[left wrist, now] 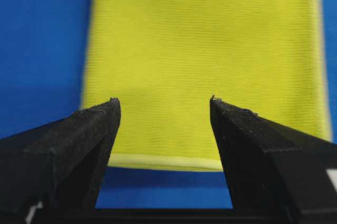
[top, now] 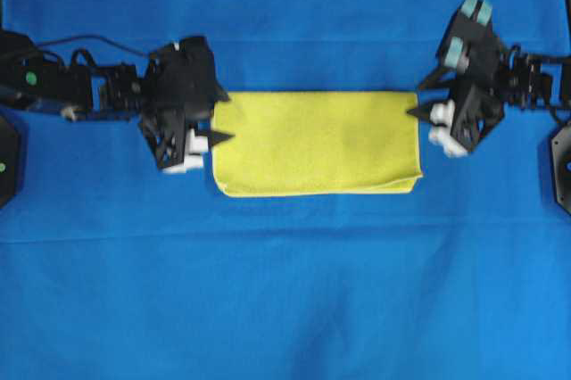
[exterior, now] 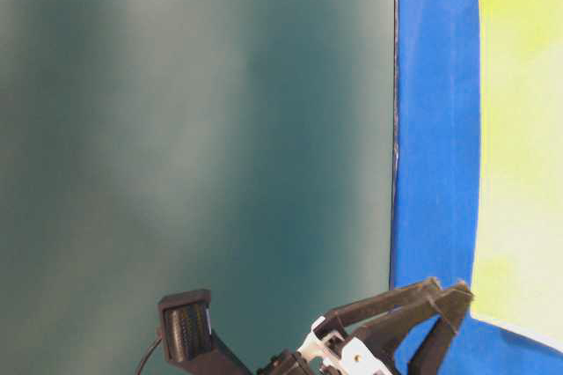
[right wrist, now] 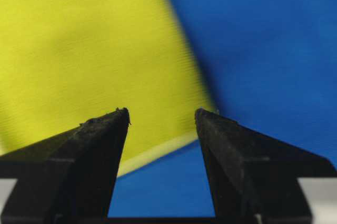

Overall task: Fold the yellow towel.
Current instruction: 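Release the corners and raise both grippers off the towel, then grasp the folded towel's left and right ends with both grippers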

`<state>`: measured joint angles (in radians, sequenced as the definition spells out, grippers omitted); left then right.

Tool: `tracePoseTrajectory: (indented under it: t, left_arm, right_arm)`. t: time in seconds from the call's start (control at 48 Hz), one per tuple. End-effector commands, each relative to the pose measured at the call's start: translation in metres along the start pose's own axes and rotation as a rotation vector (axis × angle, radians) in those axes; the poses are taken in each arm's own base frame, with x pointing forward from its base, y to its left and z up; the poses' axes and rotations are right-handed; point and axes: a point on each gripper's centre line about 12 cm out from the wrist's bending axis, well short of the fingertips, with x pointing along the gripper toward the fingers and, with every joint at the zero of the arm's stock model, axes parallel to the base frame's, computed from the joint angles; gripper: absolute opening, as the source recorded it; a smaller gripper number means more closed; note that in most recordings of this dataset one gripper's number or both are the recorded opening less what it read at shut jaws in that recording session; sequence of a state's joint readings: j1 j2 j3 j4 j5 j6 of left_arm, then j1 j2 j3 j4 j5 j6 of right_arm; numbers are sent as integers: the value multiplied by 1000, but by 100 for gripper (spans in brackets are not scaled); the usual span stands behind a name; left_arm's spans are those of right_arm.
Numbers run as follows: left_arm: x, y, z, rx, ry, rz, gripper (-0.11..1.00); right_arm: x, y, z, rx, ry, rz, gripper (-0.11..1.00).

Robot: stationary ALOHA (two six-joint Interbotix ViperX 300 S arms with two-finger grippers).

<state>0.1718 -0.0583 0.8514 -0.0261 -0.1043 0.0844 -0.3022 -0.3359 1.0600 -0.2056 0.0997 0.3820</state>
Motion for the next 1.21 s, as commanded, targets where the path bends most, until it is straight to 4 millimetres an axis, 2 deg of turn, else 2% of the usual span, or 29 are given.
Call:
tracePoseTrajectory:
  t: [0.0, 0.417, 0.584, 0.688, 0.813, 0.959, 1.022, 1.063, 1.188]
  left_arm:
    - [-1, 12, 12, -16, -38, 27, 66]
    - [21, 40, -17, -61, 35, 88, 65]
    - [28, 45, -25, -73, 63, 97, 63]
    - [32, 45, -30, -73, 80, 95, 62]
    - [33, 45, -31, -74, 89, 94, 55]
    - [33, 45, -30, -70, 99, 92, 39]
    - [33, 45, -31, -61, 110, 90, 31]
    - [33, 44, -32, -51, 118, 87, 25]
    - [32, 42, -31, -8, 138, 77, 11]
  right_arm:
    - [2, -8, 9, -3, -19, -22, 58]
    - [36, -12, -2, -3, 65, -31, 58]
    - [49, -14, -14, 0, 121, -38, 58]
    - [50, -14, -16, 4, 130, -40, 58]
    - [50, -14, -16, 5, 133, -41, 58]
    - [50, -13, -15, 1, 130, -39, 56]
    - [50, -12, -16, -9, 132, -36, 52]
    - [49, -11, -16, -11, 131, -34, 44]
    - [47, -8, -15, -21, 124, -26, 9]
